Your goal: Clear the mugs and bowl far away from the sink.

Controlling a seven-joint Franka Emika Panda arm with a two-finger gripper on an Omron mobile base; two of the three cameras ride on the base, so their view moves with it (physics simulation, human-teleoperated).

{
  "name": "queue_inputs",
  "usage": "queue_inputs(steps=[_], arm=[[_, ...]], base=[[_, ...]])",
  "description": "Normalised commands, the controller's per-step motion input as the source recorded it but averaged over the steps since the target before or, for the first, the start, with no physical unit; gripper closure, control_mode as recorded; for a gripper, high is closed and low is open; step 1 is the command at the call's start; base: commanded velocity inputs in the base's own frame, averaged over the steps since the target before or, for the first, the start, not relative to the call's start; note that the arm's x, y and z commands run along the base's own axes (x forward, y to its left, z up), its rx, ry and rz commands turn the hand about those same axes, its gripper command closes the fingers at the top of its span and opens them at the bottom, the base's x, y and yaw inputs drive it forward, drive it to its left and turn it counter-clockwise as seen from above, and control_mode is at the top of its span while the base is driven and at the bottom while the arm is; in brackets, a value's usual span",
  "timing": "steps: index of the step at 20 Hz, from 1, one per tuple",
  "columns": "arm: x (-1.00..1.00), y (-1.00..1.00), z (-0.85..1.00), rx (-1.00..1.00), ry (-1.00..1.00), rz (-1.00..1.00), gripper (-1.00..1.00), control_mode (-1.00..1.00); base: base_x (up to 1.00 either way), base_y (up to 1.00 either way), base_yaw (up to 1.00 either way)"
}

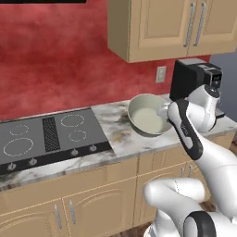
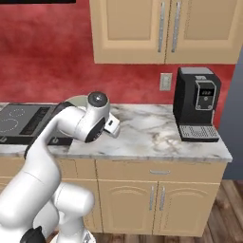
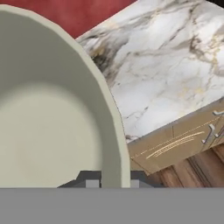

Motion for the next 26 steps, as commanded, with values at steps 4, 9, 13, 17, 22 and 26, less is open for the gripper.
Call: queue_inputs(steps=[4,9,13,17,22,26], arm=[[0.00,0.00,0.00,0.00,0.00,0.00,1.00,1.00],[0.00,0.00,0.00,0.00,0.00,0.00,1.00,1.00],[0.00,0.00,0.00,0.00,0.00,0.00,1.00,1.00],[0.00,0.00,0.00,0.00,0.00,0.00,1.00,1.00],[0.00,0.00,0.00,0.00,0.00,0.00,1.00,1.00],[0.00,0.00,0.00,0.00,0.00,0.00,1.00,1.00]], base=[[-0.19,0.45,0.00],[-0.49,1.00,0.00],[-0.59,1.00,0.00],[-0.68,1.00,0.00],[-0.36,1.00,0.00],[-0.08,1.00,-0.01]])
